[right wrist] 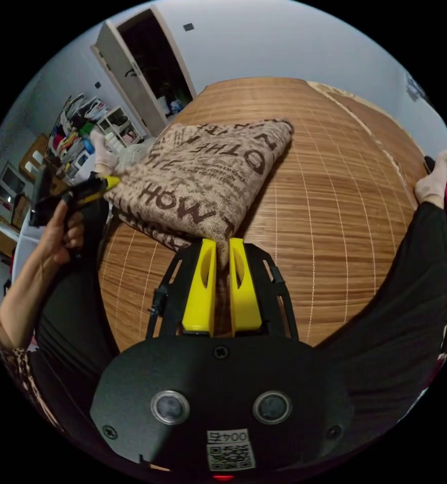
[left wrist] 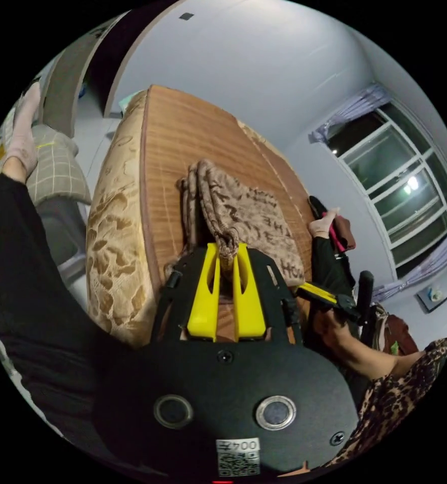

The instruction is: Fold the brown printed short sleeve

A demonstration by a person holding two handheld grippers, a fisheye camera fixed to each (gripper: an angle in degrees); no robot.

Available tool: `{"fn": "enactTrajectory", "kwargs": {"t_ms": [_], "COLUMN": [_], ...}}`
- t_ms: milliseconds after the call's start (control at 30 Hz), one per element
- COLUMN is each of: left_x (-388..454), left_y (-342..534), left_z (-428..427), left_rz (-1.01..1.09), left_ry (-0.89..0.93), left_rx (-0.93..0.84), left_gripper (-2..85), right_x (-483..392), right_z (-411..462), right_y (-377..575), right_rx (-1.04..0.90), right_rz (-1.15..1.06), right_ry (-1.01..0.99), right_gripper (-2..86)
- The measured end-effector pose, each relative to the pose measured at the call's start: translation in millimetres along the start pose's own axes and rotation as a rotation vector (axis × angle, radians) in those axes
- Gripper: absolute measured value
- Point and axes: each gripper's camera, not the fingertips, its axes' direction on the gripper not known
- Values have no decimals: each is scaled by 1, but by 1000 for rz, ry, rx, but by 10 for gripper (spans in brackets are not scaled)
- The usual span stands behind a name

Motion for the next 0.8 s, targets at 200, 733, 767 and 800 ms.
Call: {"fn": "enactTrajectory", "kwargs": {"t_ms": [200, 733, 767, 800], "left_x": [15, 0, 0, 0], "left_y": [24, 48, 49, 51], "left_z": [5, 57, 59, 60], "left_rz": [2, -84, -84, -83], "left_ry": [-71, -68, -68, -70], "left_rx": [1, -112, -111, -110], "left_gripper": [25, 21, 22, 22], "right_x": [12, 32, 23, 11], "right_z": [-2, -12, -13, -13], "right_y": [14, 51, 52, 54], "right_rx": [8, -6, 4, 10], "right_rz": [12, 111, 82, 45], "right_ry": [-24, -117, -70, -15], "right_gripper": [52, 76, 82, 86]}}
